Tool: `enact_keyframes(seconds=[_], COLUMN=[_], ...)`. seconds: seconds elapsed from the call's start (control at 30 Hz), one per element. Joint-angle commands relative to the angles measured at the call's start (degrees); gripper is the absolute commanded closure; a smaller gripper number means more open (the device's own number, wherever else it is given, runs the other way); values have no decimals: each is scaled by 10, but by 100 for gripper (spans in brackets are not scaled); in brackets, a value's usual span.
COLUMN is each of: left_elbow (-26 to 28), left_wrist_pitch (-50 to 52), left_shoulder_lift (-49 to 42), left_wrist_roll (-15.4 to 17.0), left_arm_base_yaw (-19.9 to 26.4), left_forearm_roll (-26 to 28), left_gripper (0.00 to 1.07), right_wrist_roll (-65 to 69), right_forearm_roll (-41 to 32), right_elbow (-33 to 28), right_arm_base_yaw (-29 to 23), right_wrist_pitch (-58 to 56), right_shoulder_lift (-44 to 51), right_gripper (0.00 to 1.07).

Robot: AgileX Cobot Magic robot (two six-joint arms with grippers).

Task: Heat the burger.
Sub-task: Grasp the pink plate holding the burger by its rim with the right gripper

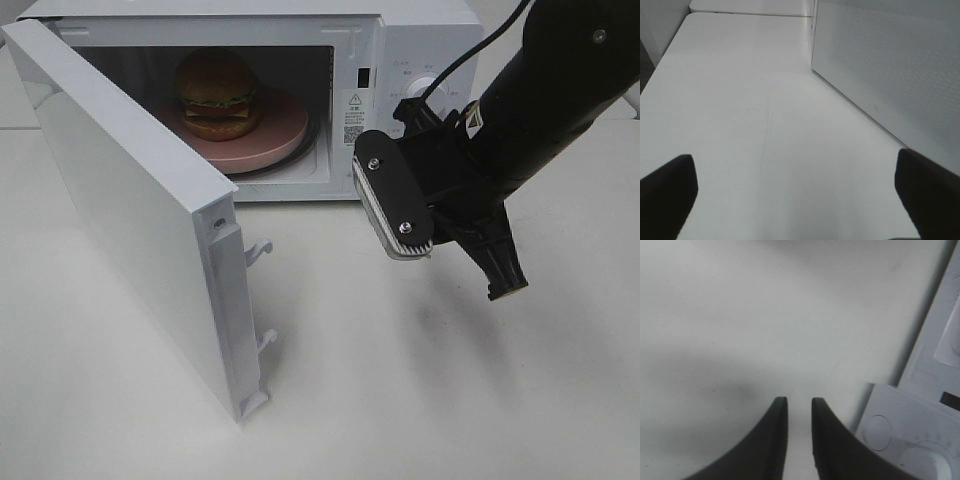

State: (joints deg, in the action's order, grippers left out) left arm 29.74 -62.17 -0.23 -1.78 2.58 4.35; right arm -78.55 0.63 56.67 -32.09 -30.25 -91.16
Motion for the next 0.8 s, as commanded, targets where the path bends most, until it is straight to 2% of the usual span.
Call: enact_keyframes(seconds=[0.03,0.07,0.1,0.13,0.17,0.2,0.27,0.4,0.6,0.8], left_elbow=[-1,-1,-1,-1,-1,-1,-1,-1,-1,-1], left_wrist_pitch=[7,7,7,7,7,7,7,7,7,7], left_shoulder_lift=[-9,-9,-9,-9,-9,-9,-9,-9,-9,-9], left_wrist_roll=[1,1,1,1,1,1,1,1,1,1], left_arm_base_yaw=[-1,-1,-1,-1,-1,-1,-1,-1,-1,-1], left_forearm_roll=[3,3,3,3,3,3,3,3,3,3], left_gripper=[7,7,7,7,7,7,7,7,7,7], right_wrist_roll=[-11,-6,-6,-1,9,9,19,18,18,18], right_forearm_roll=[7,7,7,7,7,7,7,13,25,25], right_elbow=[3,3,3,3,3,3,5,5,13,48], right_arm_base_yaw=[4,4,4,4,4,4,4,4,3,3], right_wrist_pitch=[32,50,50,58,73,73,81,85,99,96], right_shoulder_lift=[5,5,5,5,5,5,3,-2,-22,-50], right_gripper=[67,54,54,46,28,28,10,5,7,8])
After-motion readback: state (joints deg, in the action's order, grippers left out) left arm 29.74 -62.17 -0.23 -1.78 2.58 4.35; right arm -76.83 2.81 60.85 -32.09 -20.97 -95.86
